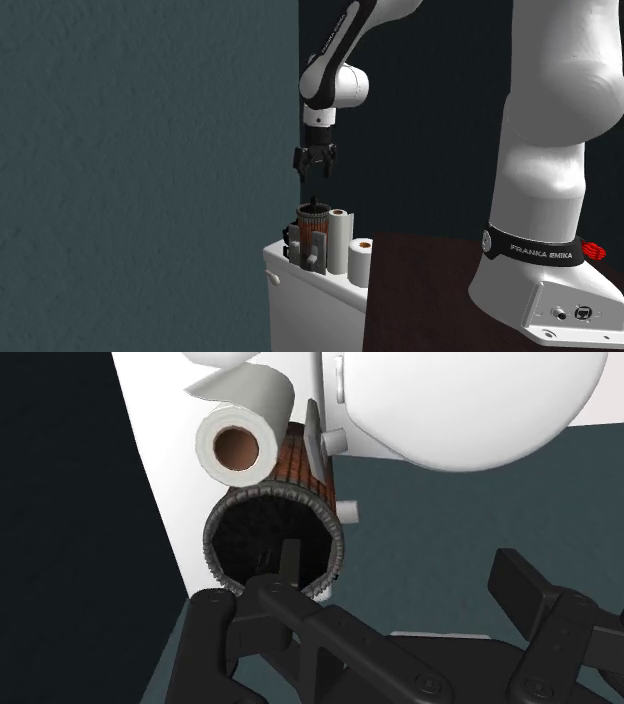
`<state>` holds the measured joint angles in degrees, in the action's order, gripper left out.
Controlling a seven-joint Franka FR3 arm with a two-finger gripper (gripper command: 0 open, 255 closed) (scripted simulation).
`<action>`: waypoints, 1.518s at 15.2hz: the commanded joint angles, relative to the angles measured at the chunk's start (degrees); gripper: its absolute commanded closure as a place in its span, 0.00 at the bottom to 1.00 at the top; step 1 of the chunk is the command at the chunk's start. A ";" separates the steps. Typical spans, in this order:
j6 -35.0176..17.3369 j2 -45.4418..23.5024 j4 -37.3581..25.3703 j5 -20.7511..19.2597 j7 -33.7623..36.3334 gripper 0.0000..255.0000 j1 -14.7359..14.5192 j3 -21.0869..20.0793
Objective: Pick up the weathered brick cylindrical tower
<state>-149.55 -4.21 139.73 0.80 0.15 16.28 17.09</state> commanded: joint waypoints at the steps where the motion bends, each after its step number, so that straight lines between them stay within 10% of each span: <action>1: -2.55 -3.90 -2.07 2.08 -1.19 0.00 1.02 0.46; 17: -12.97 -21.18 -10.80 12.46 -7.50 0.00 8.43 -3.23; 18: -12.98 -21.21 -10.82 12.48 -7.53 1.00 8.46 -3.25; 23: -13.00 -21.21 -10.80 12.49 -7.53 1.00 8.46 -3.25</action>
<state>-162.56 -25.36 128.91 13.28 -7.38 24.71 13.82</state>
